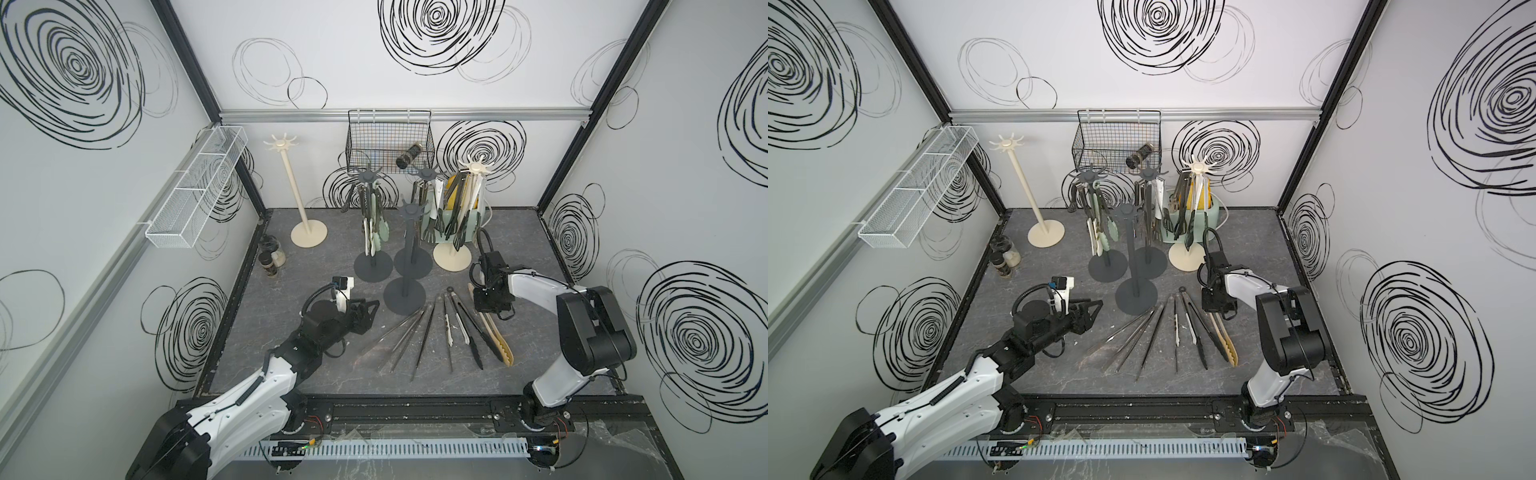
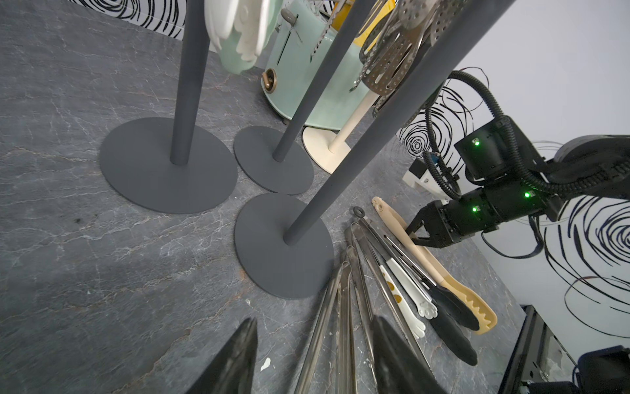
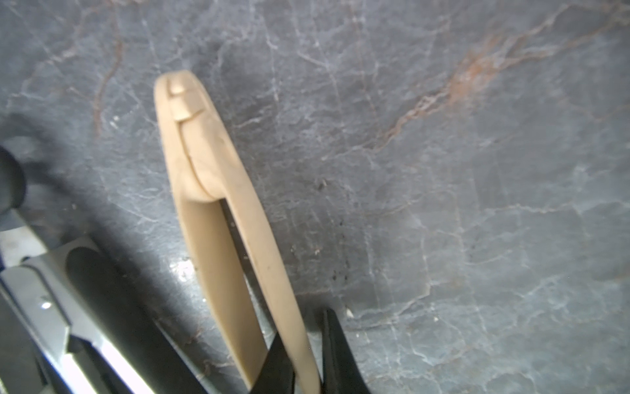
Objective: Hang food tongs on kitchen utensil racks
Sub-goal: Pick up the food tongs from the center of the board.
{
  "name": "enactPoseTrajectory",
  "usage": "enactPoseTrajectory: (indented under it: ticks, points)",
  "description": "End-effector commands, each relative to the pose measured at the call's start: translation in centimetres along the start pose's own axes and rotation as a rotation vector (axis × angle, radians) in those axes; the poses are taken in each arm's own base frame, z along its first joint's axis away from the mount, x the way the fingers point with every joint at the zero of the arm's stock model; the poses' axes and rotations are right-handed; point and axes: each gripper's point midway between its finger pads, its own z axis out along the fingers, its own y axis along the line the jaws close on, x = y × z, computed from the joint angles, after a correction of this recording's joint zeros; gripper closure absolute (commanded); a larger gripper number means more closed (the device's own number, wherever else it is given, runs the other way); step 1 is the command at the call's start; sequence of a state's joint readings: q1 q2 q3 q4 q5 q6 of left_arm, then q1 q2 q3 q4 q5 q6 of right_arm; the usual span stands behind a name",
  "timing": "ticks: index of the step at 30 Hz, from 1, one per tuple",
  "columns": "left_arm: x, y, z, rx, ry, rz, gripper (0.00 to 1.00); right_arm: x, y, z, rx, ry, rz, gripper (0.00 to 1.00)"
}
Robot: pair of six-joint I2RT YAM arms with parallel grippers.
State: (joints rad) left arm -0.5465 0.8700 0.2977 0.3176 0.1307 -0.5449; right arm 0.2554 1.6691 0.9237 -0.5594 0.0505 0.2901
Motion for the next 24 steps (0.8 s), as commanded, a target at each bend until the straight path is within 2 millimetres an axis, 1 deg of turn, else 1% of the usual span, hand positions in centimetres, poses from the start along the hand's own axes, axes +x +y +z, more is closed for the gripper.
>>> enactPoseTrajectory:
  ticks: [1, 6, 8, 11, 14, 16, 24]
  points:
    - [-0.7, -0.3, -0.1, 0.03, -0.037, -0.016, 0.42, 3.0, -0.4, 2.1, 0.029, 0.133, 0.031, 0.91]
    - [-0.1, -0.2, -0.1, 0.04, -0.031, -0.027, 0.42, 2.3, -0.9, 1.7, 0.057, 0.121, 0.026, 1.0]
    - [0.1, -0.3, -0.1, 0.048, -0.027, -0.028, 0.42, 2.0, -1.1, 1.5, 0.069, 0.112, 0.024, 1.0]
    - [0.4, -0.4, -0.1, 0.061, -0.018, -0.03, 0.43, 1.0, -1.5, 0.5, 0.086, 0.078, 0.019, 1.0]
    - [0.9, -0.4, -0.1, 0.069, -0.008, -0.029, 0.43, -0.1, -2.3, -1.5, 0.126, 0.025, 0.012, 1.0]
    - [1.2, -0.3, -0.1, 0.075, -0.006, -0.029, 0.43, -1.2, -2.5, -3.4, 0.128, -0.031, 0.015, 1.0]
    - [1.7, -0.5, 0.0, 0.109, -0.004, -0.02, 0.44, -3.7, -2.6, -9.9, 0.1, -0.197, 0.006, 1.0]
